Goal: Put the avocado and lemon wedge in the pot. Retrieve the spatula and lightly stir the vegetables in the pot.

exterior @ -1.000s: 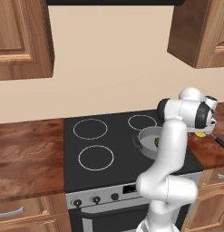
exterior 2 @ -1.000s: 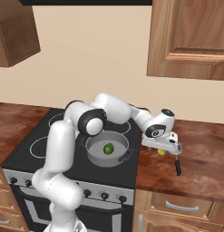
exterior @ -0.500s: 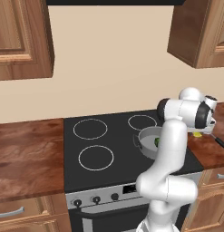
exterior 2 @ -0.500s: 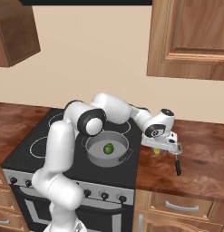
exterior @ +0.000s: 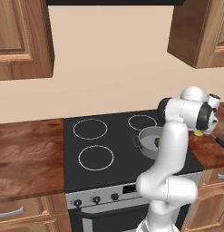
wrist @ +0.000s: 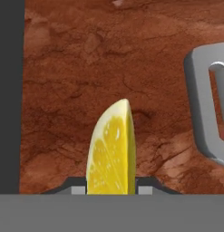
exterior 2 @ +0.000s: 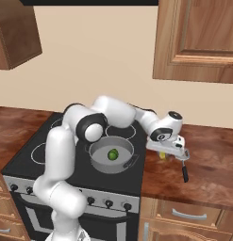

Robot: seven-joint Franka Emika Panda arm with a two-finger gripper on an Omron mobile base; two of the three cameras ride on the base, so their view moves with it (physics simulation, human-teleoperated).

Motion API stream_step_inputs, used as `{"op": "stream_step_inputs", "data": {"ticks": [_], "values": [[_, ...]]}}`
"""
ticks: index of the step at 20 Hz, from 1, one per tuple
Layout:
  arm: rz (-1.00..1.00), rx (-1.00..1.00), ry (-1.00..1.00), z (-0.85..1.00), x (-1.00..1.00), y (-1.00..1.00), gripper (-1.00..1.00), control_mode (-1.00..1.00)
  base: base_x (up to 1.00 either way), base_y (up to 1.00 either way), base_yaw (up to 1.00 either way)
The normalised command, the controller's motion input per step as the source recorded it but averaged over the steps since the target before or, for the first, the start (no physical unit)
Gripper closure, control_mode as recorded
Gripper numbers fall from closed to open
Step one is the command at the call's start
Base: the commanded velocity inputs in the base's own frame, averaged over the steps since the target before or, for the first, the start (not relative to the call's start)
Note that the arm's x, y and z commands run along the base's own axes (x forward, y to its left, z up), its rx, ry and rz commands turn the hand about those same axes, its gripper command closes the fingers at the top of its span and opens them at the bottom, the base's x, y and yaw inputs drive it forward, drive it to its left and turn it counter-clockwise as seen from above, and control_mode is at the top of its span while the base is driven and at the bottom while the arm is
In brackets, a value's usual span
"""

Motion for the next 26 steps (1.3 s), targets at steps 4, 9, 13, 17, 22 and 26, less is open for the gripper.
{"op": "stream_step_inputs", "data": {"ticks": [4,9,13,17,22,26], "values": [[0.01,0.0,-0.2,0.5,-0.64,0.35,1.0,-1.0,0.0,0.0,0.0],[0.03,0.0,-0.19,0.46,-0.75,0.62,1.0,-1.0,0.0,0.0,0.0],[0.06,0.0,-0.11,0.31,-0.41,0.89,1.0,-1.0,0.0,0.0,0.0],[0.04,0.0,-0.12,0.43,-0.07,0.86,1.0,-1.0,0.0,0.0,0.0],[0.01,0.0,-0.08,0.4,0.0,0.73,1.0,-1.0,0.0,0.0,0.0],[0.0,-0.01,0.01,0.06,0.09,0.56,1.0,-1.0,0.0,0.0,0.0]]}}
